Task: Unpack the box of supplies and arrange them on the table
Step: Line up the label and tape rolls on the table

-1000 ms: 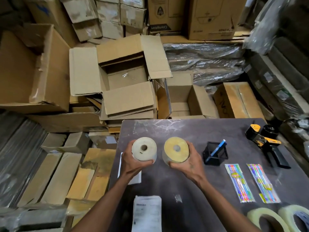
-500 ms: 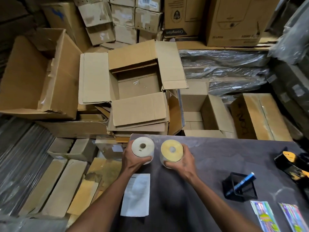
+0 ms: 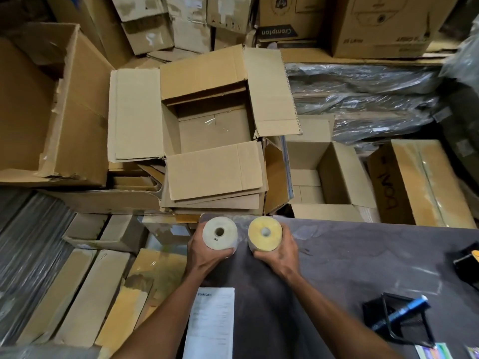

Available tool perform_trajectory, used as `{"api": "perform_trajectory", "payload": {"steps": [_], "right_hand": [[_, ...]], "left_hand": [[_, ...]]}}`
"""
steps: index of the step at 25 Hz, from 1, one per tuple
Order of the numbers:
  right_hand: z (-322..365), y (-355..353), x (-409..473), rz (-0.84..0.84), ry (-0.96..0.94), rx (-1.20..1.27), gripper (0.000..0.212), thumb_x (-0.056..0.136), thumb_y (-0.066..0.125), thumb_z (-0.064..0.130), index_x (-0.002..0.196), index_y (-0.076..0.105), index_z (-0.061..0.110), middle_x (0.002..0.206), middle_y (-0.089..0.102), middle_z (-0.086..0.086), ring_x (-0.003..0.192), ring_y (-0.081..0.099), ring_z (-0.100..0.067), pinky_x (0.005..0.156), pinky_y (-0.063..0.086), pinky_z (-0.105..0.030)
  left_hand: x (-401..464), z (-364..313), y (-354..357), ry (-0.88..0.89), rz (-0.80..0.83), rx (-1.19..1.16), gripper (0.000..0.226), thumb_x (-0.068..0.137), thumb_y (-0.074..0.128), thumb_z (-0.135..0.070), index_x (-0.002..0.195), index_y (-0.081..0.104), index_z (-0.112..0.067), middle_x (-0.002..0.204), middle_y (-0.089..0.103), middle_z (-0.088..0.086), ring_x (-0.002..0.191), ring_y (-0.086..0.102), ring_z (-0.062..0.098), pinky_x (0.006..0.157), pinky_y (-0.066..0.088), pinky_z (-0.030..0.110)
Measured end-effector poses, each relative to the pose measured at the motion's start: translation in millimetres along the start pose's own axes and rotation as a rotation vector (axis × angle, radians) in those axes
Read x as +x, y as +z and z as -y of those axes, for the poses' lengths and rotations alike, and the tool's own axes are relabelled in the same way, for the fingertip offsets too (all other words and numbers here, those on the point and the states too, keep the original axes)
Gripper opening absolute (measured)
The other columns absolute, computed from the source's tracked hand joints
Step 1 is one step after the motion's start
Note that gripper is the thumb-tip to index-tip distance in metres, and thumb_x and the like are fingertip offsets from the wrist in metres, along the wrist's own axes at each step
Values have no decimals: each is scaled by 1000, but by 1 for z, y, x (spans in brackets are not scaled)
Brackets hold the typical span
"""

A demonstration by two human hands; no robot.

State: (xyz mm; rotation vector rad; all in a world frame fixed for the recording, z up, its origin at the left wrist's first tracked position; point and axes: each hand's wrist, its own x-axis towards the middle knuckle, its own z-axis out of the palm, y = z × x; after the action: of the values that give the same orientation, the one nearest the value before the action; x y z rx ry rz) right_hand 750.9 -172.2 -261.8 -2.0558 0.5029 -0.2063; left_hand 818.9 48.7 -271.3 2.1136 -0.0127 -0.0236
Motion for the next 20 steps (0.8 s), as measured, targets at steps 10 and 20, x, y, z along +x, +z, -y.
{"api": "perform_trajectory", "payload": {"steps": [10, 20], "right_hand": [[-12, 9, 14, 30, -36, 13, 103, 47, 91, 51, 135, 40, 39, 125, 55, 15, 116, 51, -5, 91, 37, -12], [-17, 11, 5, -5, -18, 67, 104, 49, 91, 58, 138, 41, 39, 132, 55, 16, 123, 51, -6, 102, 43, -29]], "left_hand": [[13, 13, 7, 2, 0, 11, 98, 43, 91, -53, 129, 47, -38, 120, 62, -12, 111, 59, 13, 91, 56, 42], [8, 18, 8, -11, 11, -17, 101, 42, 92, -53, 131, 46, -39, 123, 61, -12, 115, 58, 12, 94, 55, 43]]}}
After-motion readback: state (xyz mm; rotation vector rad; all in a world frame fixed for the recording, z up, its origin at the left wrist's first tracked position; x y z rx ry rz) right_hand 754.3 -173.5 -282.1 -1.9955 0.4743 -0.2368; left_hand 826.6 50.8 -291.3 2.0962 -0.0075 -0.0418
